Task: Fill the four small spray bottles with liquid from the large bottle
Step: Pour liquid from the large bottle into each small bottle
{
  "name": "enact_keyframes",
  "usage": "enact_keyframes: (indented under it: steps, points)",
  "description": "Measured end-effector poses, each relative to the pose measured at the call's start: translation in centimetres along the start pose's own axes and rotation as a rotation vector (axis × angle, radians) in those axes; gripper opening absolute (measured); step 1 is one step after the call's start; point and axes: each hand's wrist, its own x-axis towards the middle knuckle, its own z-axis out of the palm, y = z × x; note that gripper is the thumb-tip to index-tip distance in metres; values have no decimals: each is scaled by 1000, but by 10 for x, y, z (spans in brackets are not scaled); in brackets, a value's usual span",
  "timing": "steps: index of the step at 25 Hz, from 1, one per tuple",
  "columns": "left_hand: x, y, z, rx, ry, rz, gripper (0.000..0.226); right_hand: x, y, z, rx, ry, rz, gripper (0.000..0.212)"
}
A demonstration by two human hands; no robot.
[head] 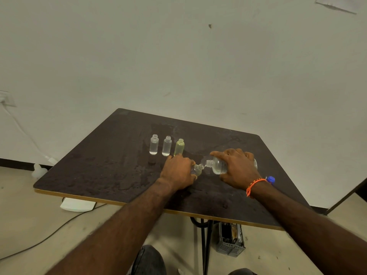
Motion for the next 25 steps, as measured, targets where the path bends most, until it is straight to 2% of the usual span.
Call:
enact_keyframes:
  steps: [5,25]
  points:
    - [-1,2,-1,14,15,9,31,0,0,0,2,13,-4,76]
    - [0,2,-1,23,12,5,38,2,1,-4,-39,10,-10,76]
